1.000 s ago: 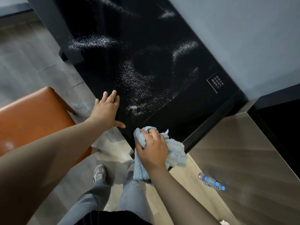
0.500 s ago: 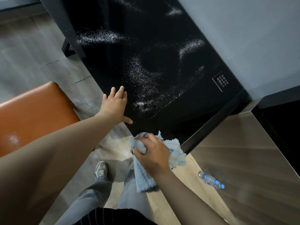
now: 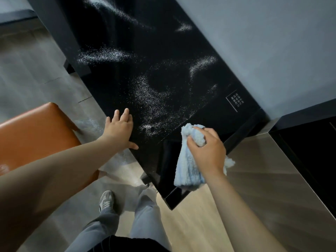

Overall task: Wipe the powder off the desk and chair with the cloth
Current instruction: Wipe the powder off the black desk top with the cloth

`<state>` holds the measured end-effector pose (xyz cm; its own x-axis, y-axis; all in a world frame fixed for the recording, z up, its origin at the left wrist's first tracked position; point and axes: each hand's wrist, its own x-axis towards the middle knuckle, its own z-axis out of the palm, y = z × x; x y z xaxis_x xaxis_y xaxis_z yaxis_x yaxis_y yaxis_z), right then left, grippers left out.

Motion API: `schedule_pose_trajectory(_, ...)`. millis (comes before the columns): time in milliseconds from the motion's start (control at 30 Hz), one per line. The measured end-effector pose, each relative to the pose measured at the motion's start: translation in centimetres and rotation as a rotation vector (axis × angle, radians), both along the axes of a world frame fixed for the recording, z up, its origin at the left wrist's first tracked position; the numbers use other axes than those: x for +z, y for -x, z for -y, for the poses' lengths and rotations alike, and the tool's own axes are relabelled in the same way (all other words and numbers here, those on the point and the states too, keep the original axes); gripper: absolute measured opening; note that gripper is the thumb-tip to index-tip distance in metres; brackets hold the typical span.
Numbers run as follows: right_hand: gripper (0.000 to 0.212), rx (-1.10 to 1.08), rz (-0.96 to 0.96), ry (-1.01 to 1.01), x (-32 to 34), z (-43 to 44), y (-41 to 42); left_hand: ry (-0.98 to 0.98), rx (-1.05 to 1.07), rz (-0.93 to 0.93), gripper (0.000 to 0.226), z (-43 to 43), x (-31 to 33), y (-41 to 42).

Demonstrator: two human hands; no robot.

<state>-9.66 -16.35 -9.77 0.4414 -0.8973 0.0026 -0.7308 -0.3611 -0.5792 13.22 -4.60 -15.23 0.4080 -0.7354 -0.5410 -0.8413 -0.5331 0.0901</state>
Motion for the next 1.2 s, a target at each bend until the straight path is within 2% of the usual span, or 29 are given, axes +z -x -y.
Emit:
schedule_pose_trajectory(100, 0.029, -0.031, -0.003, 0.022, 0.6, 3.3, 0.5, 0.08, 0.055, -0.051, 0.117, 1.2, 1.1, 0.5)
schedule_pose_trajectory(267, 0.032, -0.028, -0.043, 0.069, 1.3, 10.5, 1.5, 0.223, -0.032, -0.101, 0.1, 6.0, 3.3, 1.6)
schedule_pose_trajectory(567, 0.037, -0.056, -0.096, 0.162, 0.7, 26.2, 1.6, 0.17, 0.011, -0.082, 0.092, 16.5, 3.3, 2.8)
schedule_pose_trajectory(800, 0.037, -0.016, -0.16, 0.212, -1.7, 35.4, 1.1, 0.17, 0.047, -0.031, 0.1, 22.5, 1.1, 2.4)
schedule_pose_trajectory(933, 0.035, 0.008, -0.177, 0.205, -3.9, 39.3, 0.5, 0.091, 0.076, 0.017, 0.11, 23.8, -0.8, 1.3)
schedule_pose_trajectory(1067, 0.034, 0.038, -0.226, 0.193, -6.4, 41.6, -0.6, 0.089, 0.123, 0.019, 0.117, 24.0, -2.5, 0.7)
schedule_pose_trajectory(1200, 0.042, 0.048, -0.311, 0.209, -8.0, 41.7, -1.7, 0.088, 0.135, 0.029, 0.119, 24.3, -3.0, 0.6)
